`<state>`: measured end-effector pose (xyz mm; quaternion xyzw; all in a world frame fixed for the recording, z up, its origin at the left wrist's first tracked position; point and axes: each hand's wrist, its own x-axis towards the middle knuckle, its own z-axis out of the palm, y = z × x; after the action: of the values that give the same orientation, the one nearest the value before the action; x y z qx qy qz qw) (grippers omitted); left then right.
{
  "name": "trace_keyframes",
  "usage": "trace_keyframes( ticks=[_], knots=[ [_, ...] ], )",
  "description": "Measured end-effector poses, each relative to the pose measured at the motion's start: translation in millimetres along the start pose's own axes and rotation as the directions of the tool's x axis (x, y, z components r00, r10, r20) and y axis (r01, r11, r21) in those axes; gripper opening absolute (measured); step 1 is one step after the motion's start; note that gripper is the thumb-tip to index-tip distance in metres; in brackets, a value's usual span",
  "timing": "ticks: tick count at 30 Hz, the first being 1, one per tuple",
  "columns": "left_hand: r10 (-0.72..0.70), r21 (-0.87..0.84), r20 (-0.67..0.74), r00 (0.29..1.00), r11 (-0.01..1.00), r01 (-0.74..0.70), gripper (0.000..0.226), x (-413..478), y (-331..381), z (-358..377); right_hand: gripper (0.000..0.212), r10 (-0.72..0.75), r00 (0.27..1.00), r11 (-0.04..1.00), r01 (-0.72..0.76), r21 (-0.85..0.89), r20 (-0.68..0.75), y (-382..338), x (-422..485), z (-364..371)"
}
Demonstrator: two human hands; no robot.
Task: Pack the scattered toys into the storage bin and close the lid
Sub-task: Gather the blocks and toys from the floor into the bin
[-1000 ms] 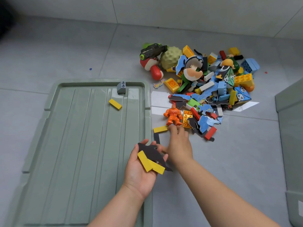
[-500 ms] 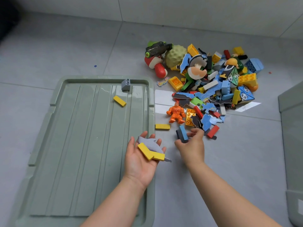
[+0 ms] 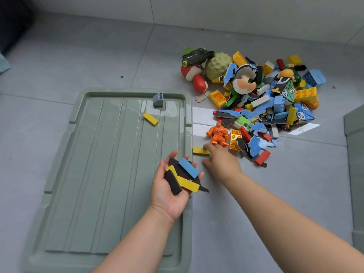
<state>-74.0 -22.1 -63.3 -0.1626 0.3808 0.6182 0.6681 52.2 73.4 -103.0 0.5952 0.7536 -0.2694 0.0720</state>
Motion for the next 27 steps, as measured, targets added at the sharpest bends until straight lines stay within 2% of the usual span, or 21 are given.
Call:
trace_keyframes(
  ticks=[1, 2, 4, 5, 7, 10, 13, 15, 19, 21, 23, 25, 27],
  knots=[
    [0.002, -0.005, 0.0, 1.0, 1.0, -0.002, 0.038, -0.4, 2.1, -0.7, 0.036, 0.01, 0.999, 1.0, -0.01, -0.001, -0.034, 1.4, -3.9, 0.4],
    [0.006, -0.014, -0.001, 1.0, 1.0, -0.006, 0.04, -0.3, 4.9, -2.1, 0.03, 0.041, 0.995, 0.996, -0.033, 0.086, -0.096, 1.1, -9.8, -0.9],
    [0.011, -0.036, 0.007, 1.0, 0.999, -0.01, 0.044, 0.5, 9.5, -5.5, 0.019, 0.121, 0.97, 0.915, -0.026, 0.402, -0.213, -5.8, -27.7, -7.7],
    [0.013, -0.045, 0.013, 1.0, 0.999, -0.012, 0.047, 1.2, 11.1, -7.0, 0.017, 0.116, 0.959, 0.854, 0.036, 0.519, -0.257, -13.7, -38.4, -12.1],
    [0.018, -0.059, 0.015, 1.0, 0.998, -0.017, 0.052, 2.4, 13.2, -10.6, 0.019, 0.005, 0.956, 0.78, 0.18, 0.599, -0.294, -37.9, -61.7, -20.0],
    [0.041, -0.067, 0.029, 0.999, 0.997, -0.039, 0.049, 3.0, 20.1, -13.7, 0.024, -0.142, 0.95, 0.767, 0.282, 0.576, -0.277, -64.8, -70.1, -21.7],
    [0.1, -0.078, 0.019, 0.995, 0.992, -0.098, 0.041, 4.1, 35.1, -15.7, 0.031, -0.111, 0.942, 0.814, 0.27, 0.515, -0.318, -85.0, -32.7, -30.2],
    [0.138, -0.079, 0.013, 0.99, 0.988, -0.137, 0.039, 4.8, 45.7, -19.7, 0.037, -0.14, 0.948, 0.875, 0.253, 0.413, -0.285, -102.5, 4.4, -33.8],
    [0.177, -0.085, -0.014, 0.984, 0.98, -0.177, 0.037, 2.2, 67.3, -28.7, 0.052, -0.216, 0.968, 0.962, 0.233, 0.144, -0.125, -137.0, 64.7, -21.1],
    [0.19, -0.104, -0.031, 0.981, 0.976, -0.192, 0.038, 2.2, 76.7, -31.9, 0.046, -0.219, 0.965, 0.975, 0.223, 0.013, -0.142, -143.9, 81.6, -8.2],
    [0.205, -0.12, -0.042, 0.978, 0.97, -0.209, 0.037, 4.4, 83.4, -34.7, 0.031, -0.241, 0.944, 0.97, 0.228, -0.083, -0.225, -145.7, 91.7, 1.8],
    [0.217, -0.131, -0.047, 0.975, 0.966, -0.222, 0.035, 8.4, 89.1, -35.5, 0.021, -0.212, 0.938, 0.973, 0.229, 0.031, -0.273, -147.4, 96.2, 2.0],
    [0.223, -0.143, -0.046, 0.974, 0.963, -0.227, 0.035, 14.8, 95.3, -35.0, 0.019, -0.177, 0.946, 0.894, 0.269, 0.357, -0.27, -151.6, 83.2, -7.5]
  ],
)
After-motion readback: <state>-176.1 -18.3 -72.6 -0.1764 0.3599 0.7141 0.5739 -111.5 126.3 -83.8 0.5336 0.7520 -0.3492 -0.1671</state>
